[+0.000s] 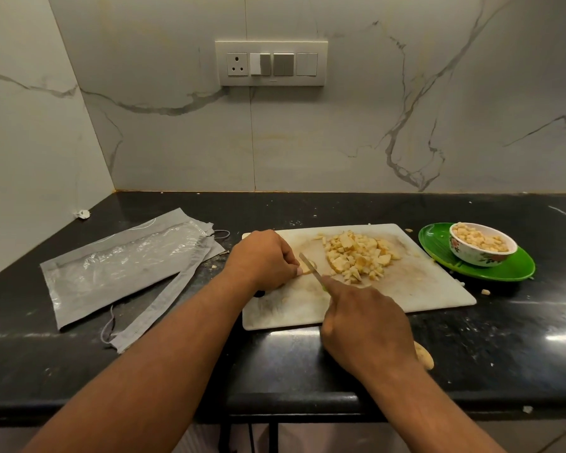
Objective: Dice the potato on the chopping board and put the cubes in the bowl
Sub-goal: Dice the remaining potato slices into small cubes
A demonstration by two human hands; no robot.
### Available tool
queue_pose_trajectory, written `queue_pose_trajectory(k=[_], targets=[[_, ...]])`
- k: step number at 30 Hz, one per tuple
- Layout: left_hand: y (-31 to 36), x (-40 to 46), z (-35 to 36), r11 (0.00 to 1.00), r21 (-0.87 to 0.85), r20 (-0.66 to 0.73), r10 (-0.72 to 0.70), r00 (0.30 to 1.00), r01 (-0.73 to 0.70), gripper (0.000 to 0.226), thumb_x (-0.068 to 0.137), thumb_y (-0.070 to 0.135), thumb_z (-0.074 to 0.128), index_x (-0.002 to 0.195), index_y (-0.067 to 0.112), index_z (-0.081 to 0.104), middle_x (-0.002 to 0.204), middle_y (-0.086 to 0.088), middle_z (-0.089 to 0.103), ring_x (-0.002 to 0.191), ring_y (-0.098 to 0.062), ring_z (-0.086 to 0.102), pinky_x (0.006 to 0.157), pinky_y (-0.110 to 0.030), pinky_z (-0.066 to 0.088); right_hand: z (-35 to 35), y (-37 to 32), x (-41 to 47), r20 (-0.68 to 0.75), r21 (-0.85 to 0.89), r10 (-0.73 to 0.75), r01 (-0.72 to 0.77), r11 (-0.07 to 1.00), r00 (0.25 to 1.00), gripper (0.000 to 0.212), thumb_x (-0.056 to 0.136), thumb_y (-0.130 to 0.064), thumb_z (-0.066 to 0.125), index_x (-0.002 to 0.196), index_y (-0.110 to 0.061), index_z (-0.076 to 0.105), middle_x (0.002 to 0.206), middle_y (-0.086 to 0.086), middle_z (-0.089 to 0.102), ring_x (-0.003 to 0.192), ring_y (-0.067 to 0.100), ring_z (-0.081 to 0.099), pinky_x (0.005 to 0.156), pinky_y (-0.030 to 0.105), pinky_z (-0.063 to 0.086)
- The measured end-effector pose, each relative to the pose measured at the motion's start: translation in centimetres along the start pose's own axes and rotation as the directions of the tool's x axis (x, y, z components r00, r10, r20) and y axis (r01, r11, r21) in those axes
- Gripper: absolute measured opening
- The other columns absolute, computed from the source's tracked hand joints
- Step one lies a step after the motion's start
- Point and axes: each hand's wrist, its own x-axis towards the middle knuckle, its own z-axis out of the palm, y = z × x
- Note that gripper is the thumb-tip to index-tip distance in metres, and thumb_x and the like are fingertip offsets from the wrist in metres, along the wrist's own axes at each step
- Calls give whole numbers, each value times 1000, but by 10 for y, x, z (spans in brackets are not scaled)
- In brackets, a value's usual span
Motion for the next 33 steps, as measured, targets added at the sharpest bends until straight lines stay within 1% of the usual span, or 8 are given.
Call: queue_pose_trajectory(k=[3, 8, 12, 17, 20, 24, 30, 33], targets=[[2, 0, -1, 1000, 17, -1, -2, 1000, 2, 14, 85, 46, 81, 88, 33, 83, 84, 16, 74, 81, -6, 65, 81, -35, 60, -2, 6, -14, 17, -10, -14, 14, 1000, 1000, 60, 91, -32, 40, 151, -41, 35, 97, -4, 69, 80, 17, 60, 67, 32, 46], [3, 3, -2, 1000, 19, 18, -3, 1000, 3, 11, 85, 45, 81, 86, 34, 83, 78, 17, 72, 76, -5, 65, 79, -35, 62, -30, 6, -39, 44, -66, 41, -38, 997, 998, 55, 97, -38, 38, 151, -43, 31, 111, -7, 69, 95, 14, 61, 80, 32, 49], [4, 1, -2, 1000, 18, 20, -2, 1000, 2, 12, 86, 44, 81, 87, 33, 83, 82, 16, 72, 77, -6, 64, 78, -33, 60, -31, 0, -25, -51, -20, 40, -41, 999, 998, 54, 96, -35, 41, 150, -42, 36, 98, -7, 70, 80, 13, 60, 70, 30, 49], [2, -1, 0, 1000, 1, -16, -12, 1000, 12, 13, 83, 47, 82, 84, 34, 82, 80, 17, 73, 76, -4, 65, 78, -34, 61, -6, -9, -5, -2, 4, 16, -16, 1000, 1000, 56, 91, -29, 42, 147, -38, 42, 99, -3, 69, 82, 20, 62, 66, 33, 46], [2, 1, 0, 1000, 9, -7, -12, 1000, 13, 15, 83, 49, 81, 86, 34, 83, 80, 17, 73, 77, -4, 65, 78, -34, 61, -6, -5, -21, 35, -33, 14, -13, 999, 999, 59, 93, -32, 39, 151, -37, 33, 98, -3, 68, 82, 18, 62, 65, 33, 42], [2, 3, -1, 1000, 5, 20, -1, 1000, 1, 13, 85, 46, 81, 89, 33, 83, 84, 16, 74, 80, -6, 64, 76, -32, 59, -27, -2, -42, 78, -74, 52, -46, 996, 996, 57, 96, -36, 37, 152, -41, 28, 110, -3, 69, 95, 18, 63, 78, 35, 48], [2, 0, -1, 1000, -13, 22, -14, 1000, 14, 7, 87, 37, 79, 90, 32, 83, 96, 14, 73, 87, -6, 63, 80, -29, 55, -15, -11, -13, -19, -4, 44, -44, 999, 999, 56, 94, -29, 41, 150, -36, 38, 102, -3, 69, 79, 17, 56, 66, 32, 42], [2, -2, -2, 999, -32, 5, -26, 1000, 26, 8, 86, 38, 81, 89, 32, 84, 81, 19, 71, 77, -4, 64, 75, -28, 57, -2, -16, -7, 32, 3, 38, -39, 999, 999, 59, 93, -28, 41, 151, -36, 36, 102, 0, 67, 78, 20, 53, 66, 33, 38]])
